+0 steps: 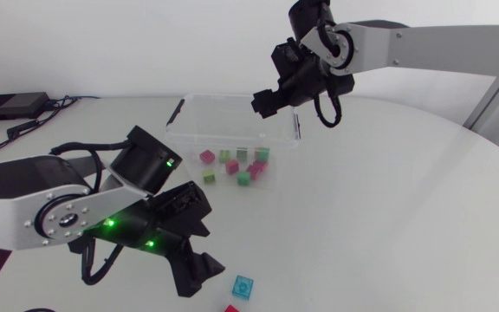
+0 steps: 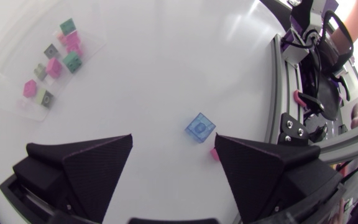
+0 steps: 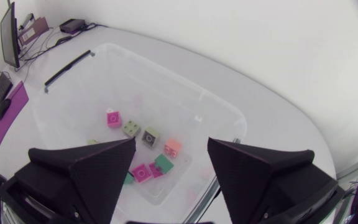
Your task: Pick up the duplo bricks and place them in the container
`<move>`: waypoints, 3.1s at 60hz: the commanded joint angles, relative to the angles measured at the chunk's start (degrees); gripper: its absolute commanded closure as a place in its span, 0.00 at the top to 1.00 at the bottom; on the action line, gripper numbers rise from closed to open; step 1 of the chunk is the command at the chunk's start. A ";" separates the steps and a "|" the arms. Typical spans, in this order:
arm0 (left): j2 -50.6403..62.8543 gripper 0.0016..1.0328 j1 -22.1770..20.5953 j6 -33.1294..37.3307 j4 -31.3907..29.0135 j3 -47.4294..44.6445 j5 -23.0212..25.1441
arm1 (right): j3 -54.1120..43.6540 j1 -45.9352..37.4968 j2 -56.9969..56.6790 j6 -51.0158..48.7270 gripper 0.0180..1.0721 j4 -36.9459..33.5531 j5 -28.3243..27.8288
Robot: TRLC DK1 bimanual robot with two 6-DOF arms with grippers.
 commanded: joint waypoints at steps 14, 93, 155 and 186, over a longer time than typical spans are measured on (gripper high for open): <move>-0.51 0.89 -1.98 17.98 6.90 -6.97 1.57 | -19.01 2.21 -20.34 -2.92 0.96 0.80 -6.26; 24.09 0.69 -6.64 38.72 -0.48 8.59 7.02 | -49.86 0.28 -57.86 -2.21 0.95 -7.99 -13.56; 31.30 0.28 -12.35 35.29 -12.00 18.17 0.43 | -46.95 0.01 -63.14 -2.74 0.95 -15.02 -14.26; 18.73 0.13 -4.88 35.38 -14.99 18.26 -0.89 | -48.36 1.86 -61.47 -2.13 0.95 -13.62 -15.58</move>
